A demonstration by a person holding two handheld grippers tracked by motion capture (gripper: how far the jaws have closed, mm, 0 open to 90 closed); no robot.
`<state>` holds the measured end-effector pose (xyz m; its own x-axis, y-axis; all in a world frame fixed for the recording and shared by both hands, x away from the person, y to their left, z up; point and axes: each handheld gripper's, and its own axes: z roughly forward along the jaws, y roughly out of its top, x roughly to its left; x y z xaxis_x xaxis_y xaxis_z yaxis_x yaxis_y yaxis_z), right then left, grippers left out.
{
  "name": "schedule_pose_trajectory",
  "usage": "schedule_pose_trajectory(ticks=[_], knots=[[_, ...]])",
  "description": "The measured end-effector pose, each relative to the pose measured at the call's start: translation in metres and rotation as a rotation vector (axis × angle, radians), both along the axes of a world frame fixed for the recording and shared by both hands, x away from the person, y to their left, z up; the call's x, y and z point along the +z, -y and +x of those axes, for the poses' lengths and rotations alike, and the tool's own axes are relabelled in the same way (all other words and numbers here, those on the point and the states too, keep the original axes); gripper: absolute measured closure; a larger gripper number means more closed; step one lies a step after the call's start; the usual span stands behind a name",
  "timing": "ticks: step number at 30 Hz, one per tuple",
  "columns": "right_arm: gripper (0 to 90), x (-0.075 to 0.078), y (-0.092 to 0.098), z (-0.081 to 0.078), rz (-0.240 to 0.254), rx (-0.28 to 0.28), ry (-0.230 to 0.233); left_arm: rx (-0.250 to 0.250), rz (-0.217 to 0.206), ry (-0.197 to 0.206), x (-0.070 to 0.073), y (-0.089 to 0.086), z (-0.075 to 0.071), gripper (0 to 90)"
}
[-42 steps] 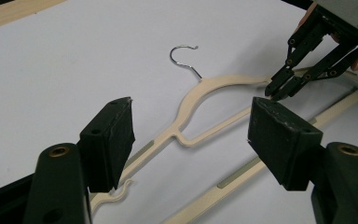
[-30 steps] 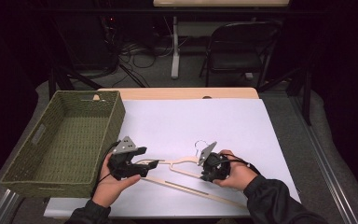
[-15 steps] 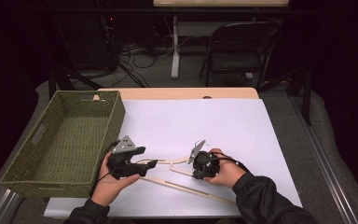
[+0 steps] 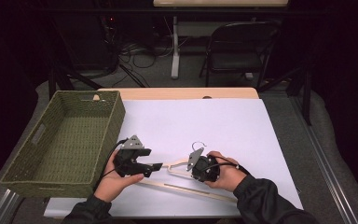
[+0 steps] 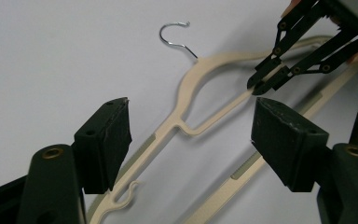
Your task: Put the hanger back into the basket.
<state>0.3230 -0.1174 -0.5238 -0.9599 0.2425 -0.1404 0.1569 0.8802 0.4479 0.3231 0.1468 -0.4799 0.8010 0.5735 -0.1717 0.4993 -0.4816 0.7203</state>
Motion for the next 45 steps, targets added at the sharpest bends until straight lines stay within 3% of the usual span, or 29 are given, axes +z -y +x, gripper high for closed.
schedule_pose_trajectory(ticks=[1, 3, 5, 6, 11, 16, 21, 25, 27, 33, 45], knots=[[85.3, 0.004, 0.000, -0.004, 0.010, 0.015, 0.033, -0.018, -0.009, -0.018, -0.002, 0.002, 0.004, 30.9], [85.4, 0.005, 0.000, -0.005, 0.013, 0.020, 0.044, -0.049, -0.016, -0.073, -0.007, 0.006, 0.011, 32.5], [85.4, 0.008, 0.000, -0.008, 0.016, 0.026, 0.065, -0.061, -0.002, -0.112, -0.012, 0.010, 0.016, 32.5], [85.5, 0.009, 0.000, -0.009, 0.019, 0.030, 0.082, -0.066, 0.040, -0.137, -0.019, 0.015, 0.022, 32.7], [85.5, 0.009, 0.000, -0.010, 0.020, 0.044, 0.095, -0.086, 0.100, -0.155, -0.032, 0.023, 0.034, 33.2], [85.5, 0.008, 0.000, -0.010, 0.018, 0.051, 0.091, -0.099, 0.112, -0.165, -0.039, 0.028, 0.042, 33.3], [85.3, 0.004, 0.000, -0.005, 0.011, 0.044, 0.034, -0.098, 0.090, -0.167, -0.038, 0.030, 0.043, 34.6], [85.0, -0.003, 0.000, 0.007, 0.007, 0.015, -0.080, -0.099, 0.092, -0.165, -0.037, 0.031, 0.043, 34.8], [84.9, -0.004, 0.000, 0.008, 0.003, 0.010, -0.091, -0.101, 0.094, -0.162, -0.037, 0.030, 0.043, 34.8], [84.6, -0.007, -0.003, 0.016, -0.024, -0.025, -0.186, -0.100, 0.086, -0.162, -0.036, 0.029, 0.043, 34.8], [81.3, -0.009, -0.005, 0.029, -0.027, -0.064, -0.295, -0.105, 0.077, -0.172, -0.035, 0.029, 0.044, 34.8]])
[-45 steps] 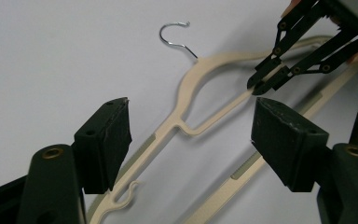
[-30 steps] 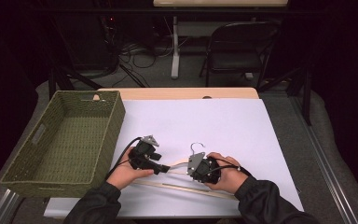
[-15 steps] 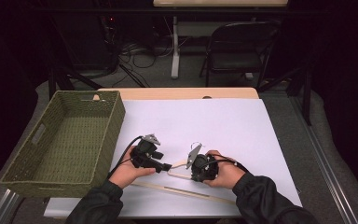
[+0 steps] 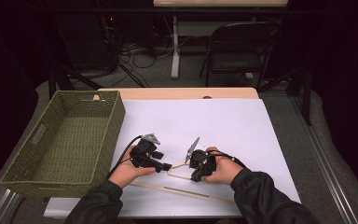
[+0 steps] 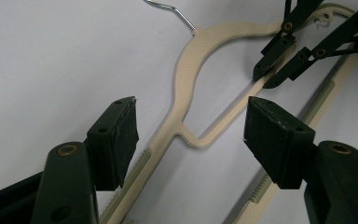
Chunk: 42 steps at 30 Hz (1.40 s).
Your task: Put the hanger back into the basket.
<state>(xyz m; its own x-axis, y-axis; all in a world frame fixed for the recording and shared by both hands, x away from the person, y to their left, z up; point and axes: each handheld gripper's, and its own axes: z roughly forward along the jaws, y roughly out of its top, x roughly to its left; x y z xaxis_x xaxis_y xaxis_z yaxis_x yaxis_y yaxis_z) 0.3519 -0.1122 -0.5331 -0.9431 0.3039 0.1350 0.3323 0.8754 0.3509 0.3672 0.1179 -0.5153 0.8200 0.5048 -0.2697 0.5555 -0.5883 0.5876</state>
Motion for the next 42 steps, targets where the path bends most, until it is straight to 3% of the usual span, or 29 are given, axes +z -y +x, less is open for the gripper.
schedule_pose_trajectory(ticks=[5, 8, 10, 14, 20, 28, 32, 36, 42], knots=[[83.7, -0.001, 0.001, 0.006, 0.013, -0.016, -0.053, 0.002, -0.006, -0.011, 0.000, 0.000, 0.002, 34.7], [84.8, 0.001, 0.000, 0.008, -0.009, 0.016, -0.070, -0.002, -0.013, -0.025, -0.001, 0.000, 0.003, 34.6], [84.9, -0.001, -0.002, 0.006, 0.004, 0.028, -0.065, -0.005, -0.014, -0.031, -0.001, 0.000, 0.003, 34.4], [85.1, 0.002, -0.002, 0.001, 0.019, 0.042, -0.023, -0.008, -0.022, -0.041, 0.000, -0.002, 0.004, 34.1], [85.2, 0.009, 0.000, -0.011, 0.039, 0.071, 0.098, -0.019, -0.057, -0.089, 0.000, -0.005, 0.006, 33.0], [85.2, 0.018, -0.003, -0.031, 0.022, 0.138, 0.275, -0.047, -0.028, -0.118, -0.004, 0.000, 0.008, 29.9], [85.2, 0.020, -0.002, -0.035, 0.022, 0.150, 0.311, -0.079, -0.006, -0.144, -0.007, 0.003, 0.009, 30.2], [85.2, 0.021, -0.001, -0.038, 0.015, 0.164, 0.352, -0.140, 0.031, -0.167, -0.010, 0.007, 0.007, 36.4], [85.1, 0.021, 0.000, -0.040, 0.011, 0.184, 0.382, -0.156, 0.052, -0.174, -0.012, 0.008, 0.008, 42.4]])
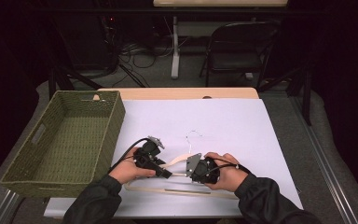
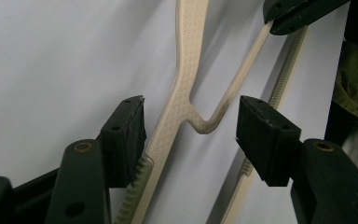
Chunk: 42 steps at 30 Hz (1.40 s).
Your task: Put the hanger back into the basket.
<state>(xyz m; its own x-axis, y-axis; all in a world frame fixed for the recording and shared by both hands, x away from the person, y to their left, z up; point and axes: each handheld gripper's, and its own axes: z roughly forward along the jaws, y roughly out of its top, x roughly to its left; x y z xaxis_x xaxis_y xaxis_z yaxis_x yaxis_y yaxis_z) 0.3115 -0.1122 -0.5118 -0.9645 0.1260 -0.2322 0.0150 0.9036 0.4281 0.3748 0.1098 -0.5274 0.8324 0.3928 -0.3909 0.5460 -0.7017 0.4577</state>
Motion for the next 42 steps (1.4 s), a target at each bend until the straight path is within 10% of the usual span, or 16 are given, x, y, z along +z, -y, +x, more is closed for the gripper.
schedule_pose_trajectory(ticks=[8, 27, 42], knots=[[85.0, 0.000, -0.001, -0.003, -0.011, 0.022, 0.038, -0.017, 0.039, 0.014, 0.003, 0.000, -0.002, 51.0], [85.1, 0.020, -0.004, -0.016, 0.015, 0.029, 0.171, -0.114, 0.091, 0.233, 0.043, -0.008, -0.039, 75.6], [84.9, 0.020, 0.001, -0.024, 0.048, 0.020, 0.174, -0.182, 0.117, 0.208, 0.033, 0.005, -0.040, 78.1]])
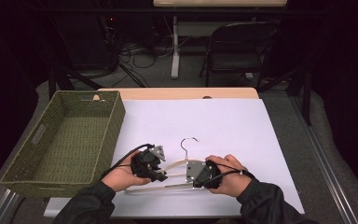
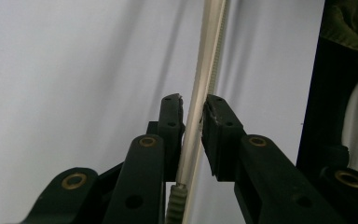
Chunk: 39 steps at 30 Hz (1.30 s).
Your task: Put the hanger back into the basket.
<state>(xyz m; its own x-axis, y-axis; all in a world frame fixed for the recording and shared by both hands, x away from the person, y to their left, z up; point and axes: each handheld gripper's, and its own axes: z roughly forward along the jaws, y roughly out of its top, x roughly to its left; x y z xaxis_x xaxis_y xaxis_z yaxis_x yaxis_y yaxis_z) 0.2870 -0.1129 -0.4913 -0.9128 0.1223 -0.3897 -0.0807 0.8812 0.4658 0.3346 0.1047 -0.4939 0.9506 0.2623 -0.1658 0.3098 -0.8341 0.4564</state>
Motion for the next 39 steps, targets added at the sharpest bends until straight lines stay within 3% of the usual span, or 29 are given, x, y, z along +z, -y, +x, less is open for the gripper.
schedule_pose_trajectory(ticks=[5, 7, 8, 10, 12, 20, 25, 30, 39], knots=[[76.5, 0.000, 0.009, -0.001, 0.060, -0.034, -0.043, -0.019, -0.001, 0.004, 0.000, -0.001, -0.001, 82.3], [76.1, 0.001, 0.011, -0.002, 0.070, -0.040, -0.040, -0.024, -0.020, -0.009, 0.001, -0.002, -0.002, 84.5], [75.6, 0.003, 0.013, -0.002, 0.084, -0.042, -0.043, -0.020, -0.027, 0.018, 0.001, -0.003, -0.002, 85.4], [74.0, 0.009, 0.017, -0.004, 0.116, -0.050, -0.044, -0.011, -0.037, 0.009, 0.001, -0.007, -0.001, 86.9], [73.8, 0.011, 0.019, -0.005, 0.123, -0.049, -0.035, 0.012, -0.070, -0.007, 0.003, -0.012, 0.000, 87.0], [72.3, 0.019, 0.025, -0.008, 0.166, -0.043, -0.069, 0.128, -0.080, 0.047, 0.022, -0.023, -0.005, 87.3], [68.6, 0.020, 0.029, -0.008, 0.176, -0.044, -0.087, 0.221, -0.110, 0.068, 0.040, -0.039, -0.016, 87.3], [66.6, 0.024, 0.038, -0.006, 0.198, -0.061, -0.093, 0.312, -0.128, 0.085, 0.071, -0.066, -0.028, 87.3], [62.5, 0.027, 0.044, 0.001, 0.223, -0.094, -0.101, 0.391, -0.112, 0.166, 0.123, -0.118, -0.035, 87.4]])
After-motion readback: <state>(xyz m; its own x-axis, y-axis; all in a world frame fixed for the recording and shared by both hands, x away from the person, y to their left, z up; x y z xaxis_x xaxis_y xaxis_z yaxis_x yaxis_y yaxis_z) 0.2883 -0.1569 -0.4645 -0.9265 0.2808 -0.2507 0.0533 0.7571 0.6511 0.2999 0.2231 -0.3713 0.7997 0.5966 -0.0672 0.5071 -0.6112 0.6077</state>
